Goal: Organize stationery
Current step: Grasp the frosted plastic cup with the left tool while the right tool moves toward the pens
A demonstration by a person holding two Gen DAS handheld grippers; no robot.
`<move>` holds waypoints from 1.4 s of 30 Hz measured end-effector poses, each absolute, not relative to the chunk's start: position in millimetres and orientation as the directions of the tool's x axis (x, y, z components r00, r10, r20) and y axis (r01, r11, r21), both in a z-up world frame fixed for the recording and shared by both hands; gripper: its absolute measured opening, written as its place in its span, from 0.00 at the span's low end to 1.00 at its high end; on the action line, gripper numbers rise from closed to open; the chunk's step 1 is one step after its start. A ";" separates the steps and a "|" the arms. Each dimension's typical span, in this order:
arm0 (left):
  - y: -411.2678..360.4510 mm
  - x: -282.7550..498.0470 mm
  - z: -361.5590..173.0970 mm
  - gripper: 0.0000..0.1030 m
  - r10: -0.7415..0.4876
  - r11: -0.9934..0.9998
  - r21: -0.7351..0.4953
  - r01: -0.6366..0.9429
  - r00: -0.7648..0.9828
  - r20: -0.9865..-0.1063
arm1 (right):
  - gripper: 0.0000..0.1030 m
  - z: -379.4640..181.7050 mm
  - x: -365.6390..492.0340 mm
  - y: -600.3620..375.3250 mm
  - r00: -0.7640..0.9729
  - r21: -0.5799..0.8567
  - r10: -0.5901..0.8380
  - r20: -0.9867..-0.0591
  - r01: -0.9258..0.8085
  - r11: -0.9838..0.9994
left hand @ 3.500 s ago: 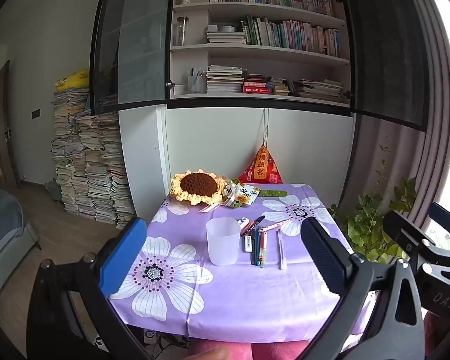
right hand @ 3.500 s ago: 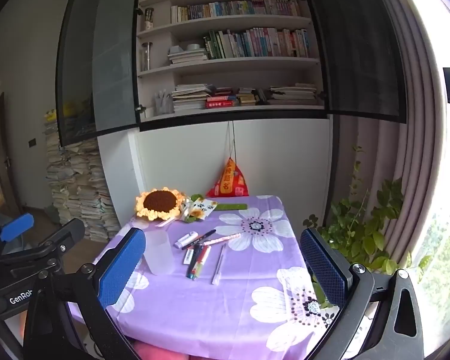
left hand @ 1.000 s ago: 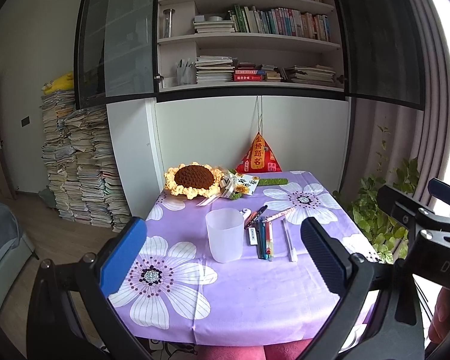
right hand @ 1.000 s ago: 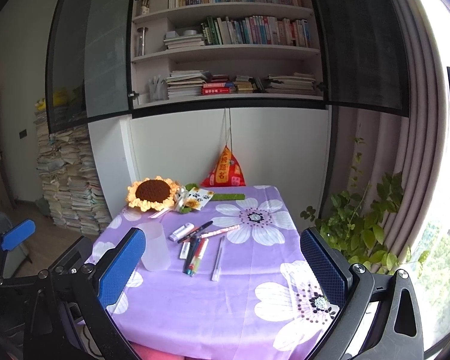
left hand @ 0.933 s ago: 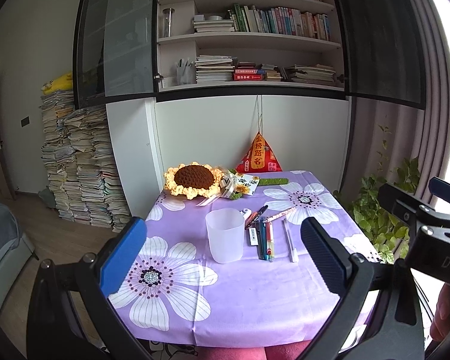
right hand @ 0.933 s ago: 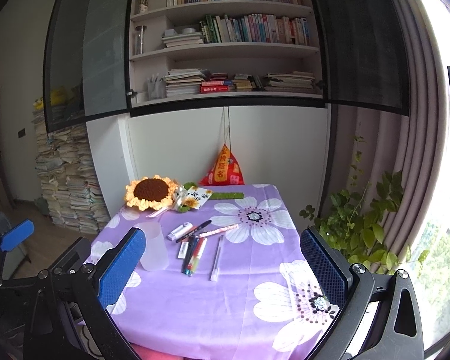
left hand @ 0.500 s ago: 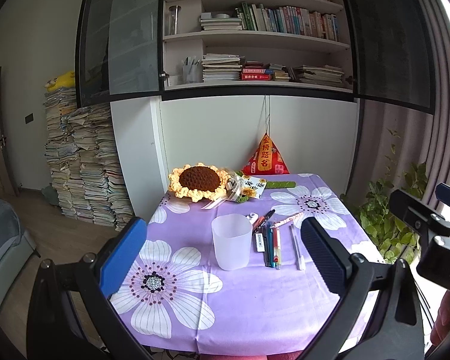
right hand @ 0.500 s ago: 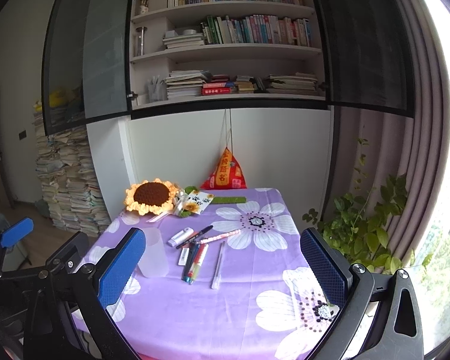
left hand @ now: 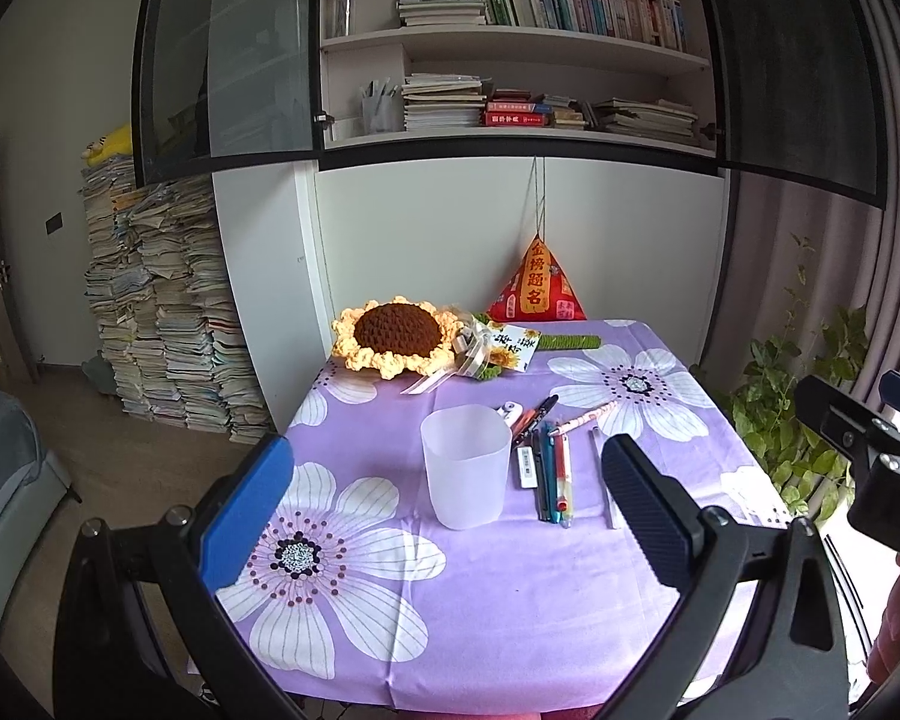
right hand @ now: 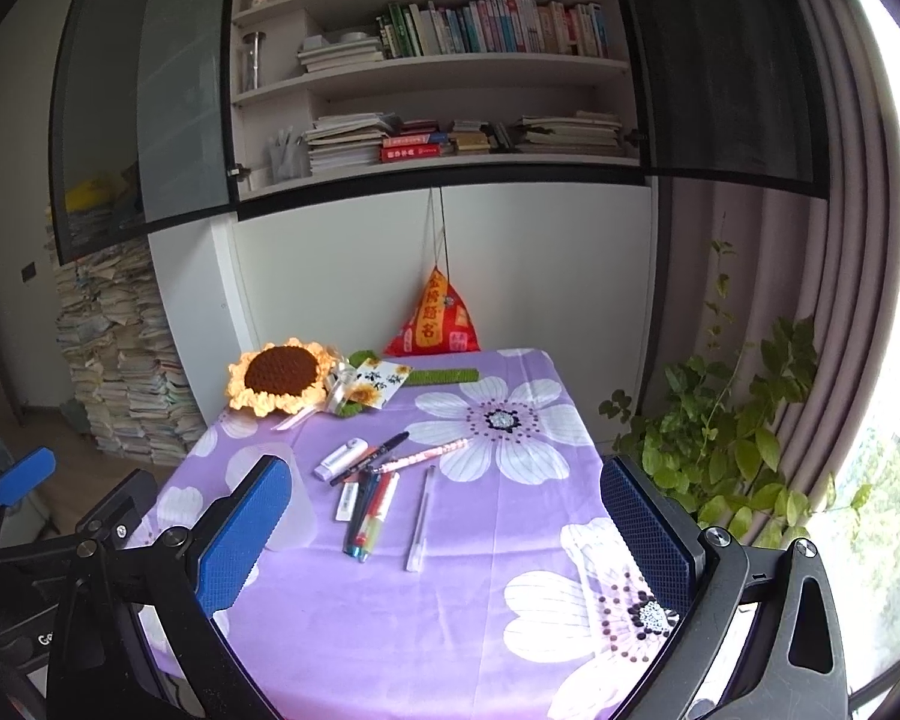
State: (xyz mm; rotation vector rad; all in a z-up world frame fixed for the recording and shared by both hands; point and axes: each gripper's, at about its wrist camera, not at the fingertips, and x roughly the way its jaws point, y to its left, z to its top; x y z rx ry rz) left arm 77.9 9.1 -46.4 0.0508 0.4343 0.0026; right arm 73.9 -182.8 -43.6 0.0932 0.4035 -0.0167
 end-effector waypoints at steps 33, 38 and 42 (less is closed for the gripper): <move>31.5 204.4 -156.4 0.99 -0.059 0.998 -0.011 0.067 0.774 -0.630 | 0.95 -147.9 224.3 -192.6 0.706 0.139 0.062 -0.705 0.052 0.989; 28.8 220.2 -163.6 0.99 -0.099 0.995 -0.076 0.065 0.753 -0.651 | 0.95 -159.8 247.0 -194.0 0.678 0.148 0.063 -0.732 0.067 0.987; 18.5 228.1 -167.7 0.99 -0.055 0.998 -0.045 0.034 0.756 -0.652 | 0.95 -166.8 260.3 -195.6 0.657 0.157 0.065 -0.751 0.083 0.984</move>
